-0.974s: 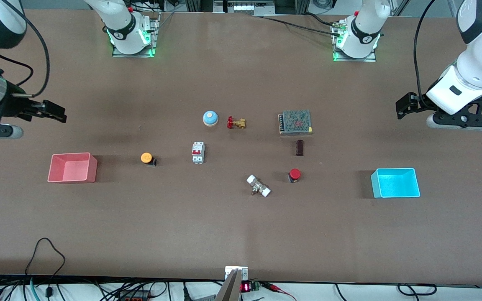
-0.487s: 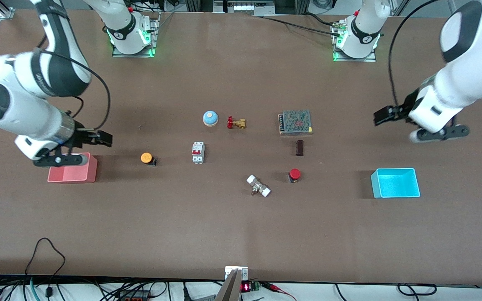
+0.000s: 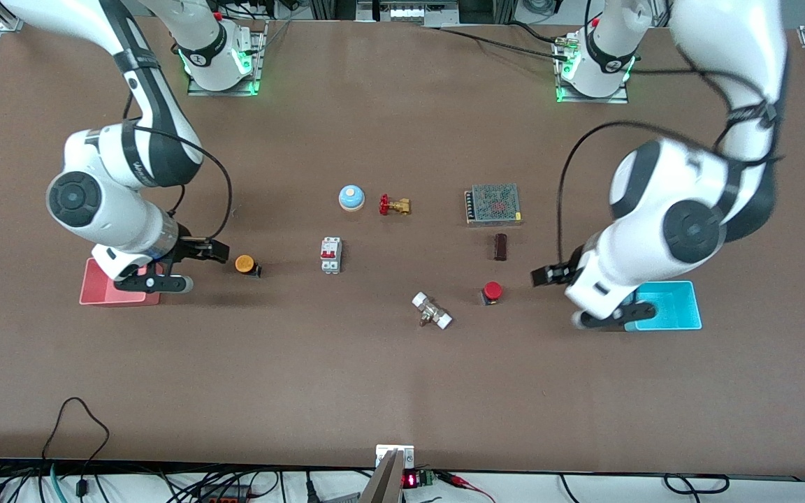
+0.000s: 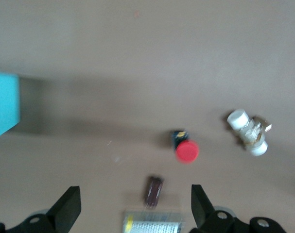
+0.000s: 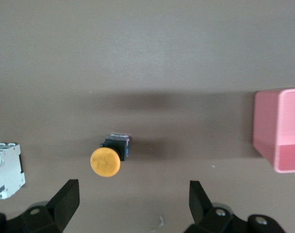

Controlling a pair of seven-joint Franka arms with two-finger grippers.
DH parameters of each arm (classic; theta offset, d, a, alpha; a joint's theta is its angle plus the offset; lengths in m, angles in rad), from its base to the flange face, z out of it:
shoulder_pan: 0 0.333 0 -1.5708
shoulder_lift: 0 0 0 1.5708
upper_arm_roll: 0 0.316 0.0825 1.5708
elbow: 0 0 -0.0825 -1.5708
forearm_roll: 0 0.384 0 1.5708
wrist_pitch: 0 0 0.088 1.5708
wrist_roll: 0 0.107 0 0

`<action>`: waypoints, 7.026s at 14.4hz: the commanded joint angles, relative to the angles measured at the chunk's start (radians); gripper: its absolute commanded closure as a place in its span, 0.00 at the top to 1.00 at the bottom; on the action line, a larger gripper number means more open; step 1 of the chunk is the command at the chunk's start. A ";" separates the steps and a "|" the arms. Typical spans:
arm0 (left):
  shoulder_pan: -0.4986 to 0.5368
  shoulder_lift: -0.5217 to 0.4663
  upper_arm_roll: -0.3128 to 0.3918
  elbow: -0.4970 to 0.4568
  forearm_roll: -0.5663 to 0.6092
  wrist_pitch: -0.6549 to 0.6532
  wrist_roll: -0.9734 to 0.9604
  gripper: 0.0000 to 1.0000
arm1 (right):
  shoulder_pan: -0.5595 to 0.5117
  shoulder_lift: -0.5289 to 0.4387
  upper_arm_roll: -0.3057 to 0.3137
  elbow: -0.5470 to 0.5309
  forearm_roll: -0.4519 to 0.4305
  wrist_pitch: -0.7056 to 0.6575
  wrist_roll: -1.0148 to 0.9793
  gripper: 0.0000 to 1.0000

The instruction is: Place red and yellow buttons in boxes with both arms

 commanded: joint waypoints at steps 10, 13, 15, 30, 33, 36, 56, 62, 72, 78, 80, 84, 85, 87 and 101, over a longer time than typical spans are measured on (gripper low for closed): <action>-0.128 0.220 0.020 -0.011 0.014 0.227 -0.110 1.00 | 0.029 0.129 0.013 -0.025 0.000 0.166 0.024 1.00; -0.131 0.231 0.022 -0.040 0.024 0.259 -0.116 1.00 | 0.030 0.152 0.018 -0.025 -0.005 0.178 0.013 1.00; -0.134 0.232 0.022 -0.062 0.046 0.259 -0.118 1.00 | 0.030 0.167 0.019 -0.025 -0.005 0.198 0.013 1.00; -0.076 0.146 0.140 0.102 0.101 -0.021 0.040 0.14 | 0.049 0.175 0.021 -0.062 -0.041 0.215 0.013 0.29; 0.017 0.136 0.194 0.133 0.104 -0.086 0.266 0.14 | 0.049 0.175 0.021 -0.060 -0.041 0.214 0.013 0.07; 0.100 0.125 0.238 0.104 0.107 -0.086 0.417 0.14 | 0.044 0.164 0.021 -0.055 -0.040 0.207 0.010 0.00; 0.194 0.074 0.229 -0.297 0.078 0.282 0.457 0.17 | -0.348 0.092 0.005 -0.008 -0.129 0.149 -0.432 0.00; 0.192 0.058 0.229 -0.292 0.078 0.275 0.483 1.00 | -0.361 0.134 -0.005 -0.006 -0.130 0.187 -0.422 0.01; 0.156 -0.125 0.226 -0.119 0.096 -0.076 0.493 1.00 | -0.362 0.161 -0.007 -0.006 -0.134 0.213 -0.424 0.55; 0.082 -0.248 0.214 -0.050 0.095 -0.278 0.496 1.00 | -0.362 0.161 -0.007 -0.008 -0.134 0.215 -0.430 0.73; 0.077 -0.301 0.212 -0.033 0.093 -0.282 0.493 1.00 | -0.362 0.155 -0.007 -0.006 -0.132 0.214 -0.429 1.00; 0.134 -0.364 0.132 -0.002 0.081 -0.302 0.485 1.00 | -0.350 0.045 -0.005 -0.005 -0.112 0.082 -0.425 1.00; 0.259 -0.401 -0.003 -0.054 0.093 -0.302 0.482 1.00 | -0.344 0.014 -0.005 0.001 -0.101 0.038 -0.424 1.00; 0.333 -0.575 -0.084 -0.271 0.087 -0.273 0.493 1.00 | -0.289 -0.067 -0.005 0.024 -0.072 -0.067 -0.419 1.00; 0.234 -0.657 0.045 -0.355 0.096 -0.256 0.494 1.00 | -0.106 -0.284 -0.018 0.274 -0.031 -0.566 -0.221 1.00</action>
